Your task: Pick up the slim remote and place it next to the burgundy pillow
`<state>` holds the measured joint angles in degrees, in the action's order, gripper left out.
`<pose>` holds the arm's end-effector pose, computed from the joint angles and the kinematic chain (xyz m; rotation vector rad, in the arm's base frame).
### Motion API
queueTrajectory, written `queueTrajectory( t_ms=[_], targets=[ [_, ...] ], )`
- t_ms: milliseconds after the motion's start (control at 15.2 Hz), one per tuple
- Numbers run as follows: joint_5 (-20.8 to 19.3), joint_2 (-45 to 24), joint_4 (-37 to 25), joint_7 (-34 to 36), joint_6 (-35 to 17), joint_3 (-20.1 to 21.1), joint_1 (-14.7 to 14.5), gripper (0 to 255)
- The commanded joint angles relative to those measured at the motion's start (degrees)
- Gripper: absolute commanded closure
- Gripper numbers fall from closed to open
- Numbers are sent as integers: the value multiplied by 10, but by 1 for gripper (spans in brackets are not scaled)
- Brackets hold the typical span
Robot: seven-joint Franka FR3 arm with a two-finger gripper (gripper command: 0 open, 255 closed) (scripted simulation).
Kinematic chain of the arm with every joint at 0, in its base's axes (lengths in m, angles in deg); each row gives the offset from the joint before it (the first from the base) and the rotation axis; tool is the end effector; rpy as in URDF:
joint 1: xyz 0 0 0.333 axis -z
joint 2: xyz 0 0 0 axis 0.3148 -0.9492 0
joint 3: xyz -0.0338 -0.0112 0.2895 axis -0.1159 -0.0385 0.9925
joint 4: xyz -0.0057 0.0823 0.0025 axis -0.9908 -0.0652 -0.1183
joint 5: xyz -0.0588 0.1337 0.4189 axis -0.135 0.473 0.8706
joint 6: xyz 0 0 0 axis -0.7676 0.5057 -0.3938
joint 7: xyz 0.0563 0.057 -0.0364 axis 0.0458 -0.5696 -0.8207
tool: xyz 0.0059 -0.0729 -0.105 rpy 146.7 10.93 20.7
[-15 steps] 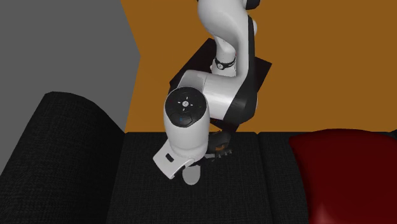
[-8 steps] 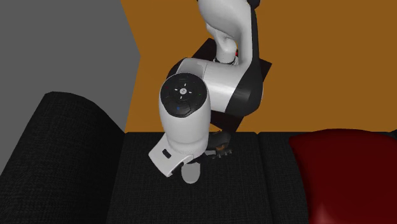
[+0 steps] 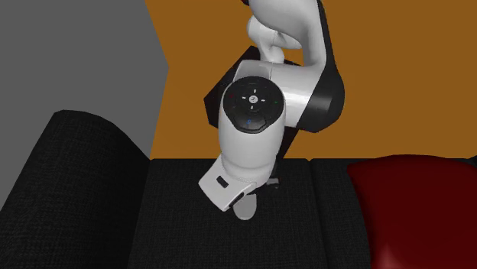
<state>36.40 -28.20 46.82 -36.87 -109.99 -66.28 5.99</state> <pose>0.6777 0.2454 0.4724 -3.0101 -0.8403 -0.0985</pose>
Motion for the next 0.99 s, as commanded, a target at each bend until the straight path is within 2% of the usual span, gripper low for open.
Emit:
queueTrajectory(
  t_ms=[0,462,924],
  targets=[
    [-2,14,20,25,-6,7,-16,255],
    [-14,28,40,110,-11,34,-73,255],
    [-31,12,18,197,-2,59,-135,255]
  ],
)
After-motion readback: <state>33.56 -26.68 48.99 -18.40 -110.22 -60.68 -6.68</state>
